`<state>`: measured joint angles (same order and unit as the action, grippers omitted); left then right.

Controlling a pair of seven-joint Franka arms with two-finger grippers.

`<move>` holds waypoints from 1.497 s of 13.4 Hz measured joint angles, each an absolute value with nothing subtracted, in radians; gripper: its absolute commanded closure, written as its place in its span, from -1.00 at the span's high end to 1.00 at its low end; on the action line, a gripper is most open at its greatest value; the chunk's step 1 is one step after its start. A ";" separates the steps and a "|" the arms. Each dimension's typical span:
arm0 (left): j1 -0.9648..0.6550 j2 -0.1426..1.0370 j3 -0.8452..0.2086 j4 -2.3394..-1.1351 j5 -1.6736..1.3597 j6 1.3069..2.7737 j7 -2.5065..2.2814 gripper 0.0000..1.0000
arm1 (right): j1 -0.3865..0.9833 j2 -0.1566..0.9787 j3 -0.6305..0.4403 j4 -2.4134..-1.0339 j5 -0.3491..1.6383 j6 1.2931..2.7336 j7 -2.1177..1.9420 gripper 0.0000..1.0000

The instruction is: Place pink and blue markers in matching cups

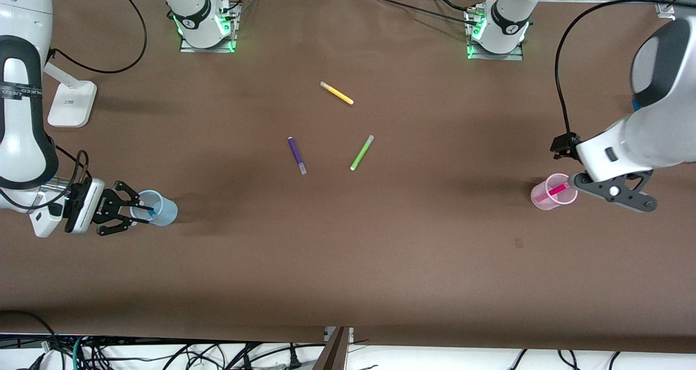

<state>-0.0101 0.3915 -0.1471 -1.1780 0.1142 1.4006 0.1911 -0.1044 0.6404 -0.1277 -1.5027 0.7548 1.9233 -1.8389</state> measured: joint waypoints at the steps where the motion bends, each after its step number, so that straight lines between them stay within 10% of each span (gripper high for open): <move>1: -0.009 0.364 -0.147 -1.179 0.087 1.412 0.151 1.00 | -0.111 0.640 -0.128 -1.500 0.759 1.914 -1.836 1.00; 9: 0.015 0.107 -0.147 -1.599 0.026 1.720 0.090 1.00 | -0.116 0.561 -0.122 -1.442 0.656 1.781 -1.435 1.00; 20: 0.074 0.069 -0.141 -1.630 -0.031 1.712 0.104 1.00 | -0.032 0.345 0.004 -1.266 0.113 1.375 -0.318 1.00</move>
